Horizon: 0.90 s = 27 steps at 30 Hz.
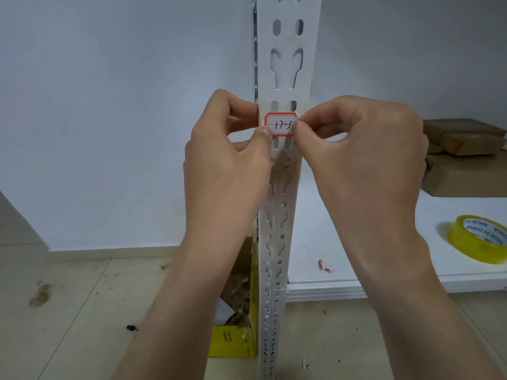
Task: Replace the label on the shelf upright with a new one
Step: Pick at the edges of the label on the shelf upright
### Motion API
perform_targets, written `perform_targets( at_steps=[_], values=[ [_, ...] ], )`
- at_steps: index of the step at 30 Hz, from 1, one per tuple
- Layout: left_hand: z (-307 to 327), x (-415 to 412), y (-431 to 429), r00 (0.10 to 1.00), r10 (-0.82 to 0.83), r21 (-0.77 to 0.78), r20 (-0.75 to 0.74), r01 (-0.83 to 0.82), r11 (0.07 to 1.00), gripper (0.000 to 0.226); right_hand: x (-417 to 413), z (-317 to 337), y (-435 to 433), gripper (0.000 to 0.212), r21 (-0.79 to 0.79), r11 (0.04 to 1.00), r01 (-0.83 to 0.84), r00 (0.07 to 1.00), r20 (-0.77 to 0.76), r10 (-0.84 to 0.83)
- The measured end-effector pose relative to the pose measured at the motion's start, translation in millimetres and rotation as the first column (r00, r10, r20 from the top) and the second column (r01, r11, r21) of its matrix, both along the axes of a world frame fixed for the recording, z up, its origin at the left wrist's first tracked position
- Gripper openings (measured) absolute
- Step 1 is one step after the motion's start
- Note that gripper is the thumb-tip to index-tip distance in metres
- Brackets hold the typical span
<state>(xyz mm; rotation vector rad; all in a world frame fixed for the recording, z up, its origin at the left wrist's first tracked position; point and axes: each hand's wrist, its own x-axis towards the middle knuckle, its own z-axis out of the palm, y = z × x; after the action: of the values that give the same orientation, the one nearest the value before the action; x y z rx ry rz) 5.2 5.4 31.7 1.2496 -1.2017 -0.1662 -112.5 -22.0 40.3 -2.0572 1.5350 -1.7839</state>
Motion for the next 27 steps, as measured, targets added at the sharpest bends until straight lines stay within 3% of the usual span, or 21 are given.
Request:
perform_targets(
  at_steps=[21, 27],
  values=[
    [-0.2, -2.9, 0.5, 1.000, 0.008, -0.009, -0.024, -0.008, 1.000, 0.023, -1.1, 1.8, -2.4, 0.008, 0.047, 0.998, -0.046, 0.999, -0.013, 0.046],
    [-0.5, -1.2, 0.0, 1.000, 0.002, -0.005, -0.016, -0.002, 1.000, 0.025, -2.1, -3.1, -1.5, 0.011, -0.022, 0.999, -0.031, 0.999, 0.020, 0.031]
  ],
)
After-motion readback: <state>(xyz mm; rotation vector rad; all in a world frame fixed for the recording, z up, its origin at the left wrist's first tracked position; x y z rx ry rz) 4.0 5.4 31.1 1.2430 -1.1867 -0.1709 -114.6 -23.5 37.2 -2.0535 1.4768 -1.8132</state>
